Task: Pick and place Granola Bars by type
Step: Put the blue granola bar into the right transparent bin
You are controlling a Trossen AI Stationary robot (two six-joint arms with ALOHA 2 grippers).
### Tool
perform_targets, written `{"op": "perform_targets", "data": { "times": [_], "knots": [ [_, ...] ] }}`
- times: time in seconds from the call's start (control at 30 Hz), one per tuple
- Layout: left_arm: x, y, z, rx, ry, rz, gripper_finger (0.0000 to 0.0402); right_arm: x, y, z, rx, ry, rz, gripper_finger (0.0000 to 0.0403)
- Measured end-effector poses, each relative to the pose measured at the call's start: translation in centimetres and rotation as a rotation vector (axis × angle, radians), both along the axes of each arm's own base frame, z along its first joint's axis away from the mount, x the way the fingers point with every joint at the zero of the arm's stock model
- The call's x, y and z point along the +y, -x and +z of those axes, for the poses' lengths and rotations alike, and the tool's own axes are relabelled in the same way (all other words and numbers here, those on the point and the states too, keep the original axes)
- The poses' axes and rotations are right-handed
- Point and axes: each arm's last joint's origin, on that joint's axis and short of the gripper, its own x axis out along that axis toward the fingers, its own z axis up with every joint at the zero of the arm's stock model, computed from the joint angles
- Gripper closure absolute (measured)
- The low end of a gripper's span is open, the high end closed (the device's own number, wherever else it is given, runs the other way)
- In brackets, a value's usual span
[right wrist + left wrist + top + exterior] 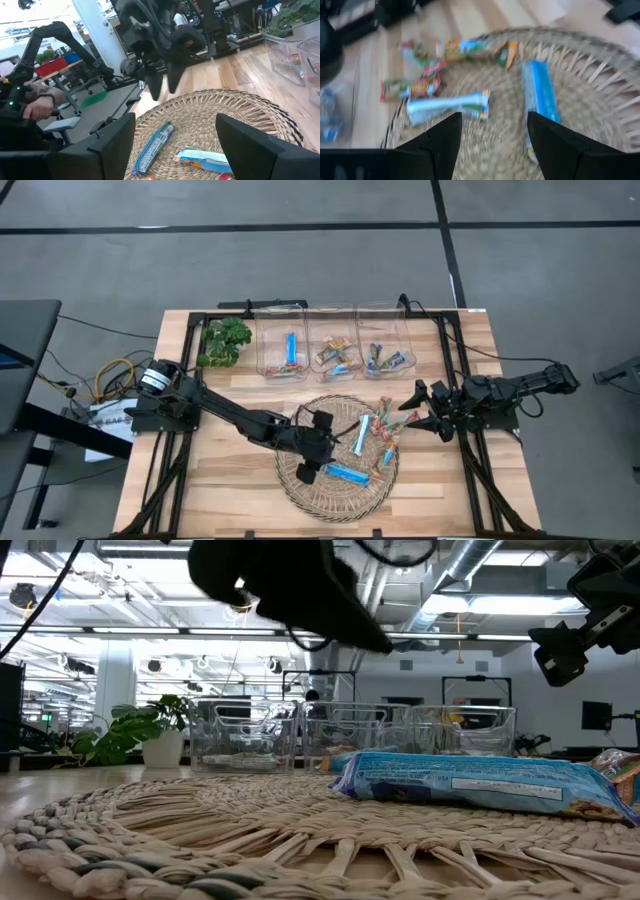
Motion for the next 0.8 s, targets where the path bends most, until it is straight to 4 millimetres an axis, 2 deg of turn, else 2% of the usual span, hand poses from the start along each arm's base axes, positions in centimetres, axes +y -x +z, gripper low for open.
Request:
{"op": "perform_targets", "data": {
  "times": [0.13, 0.27, 0.5, 0.8],
  "knots": [
    [-0.1, 0.0, 0.0, 0.007, 0.009, -0.091, 0.0182, 0.0, 0.0, 0.0, 0.0, 0.0, 0.0, 0.0132],
    [-0.9, 0.0, -1.6, 0.066, -0.019, -0.138, 0.0182, 0.0, 0.0, 0.0, 0.0, 0.0, 0.0, 0.0132],
    [-1.9, -0.8, -4.0, 0.099, 0.024, -0.116, 0.0182, 0.0, 0.0, 0.0, 0.0, 0.0, 0.0, 0.0132],
    [-2.8, -2.2, -5.0, 0.123, 0.05, -0.101, 0.0182, 0.0, 0.0, 0.0, 0.0, 0.0, 0.0, 0.0132]
  ]
}}
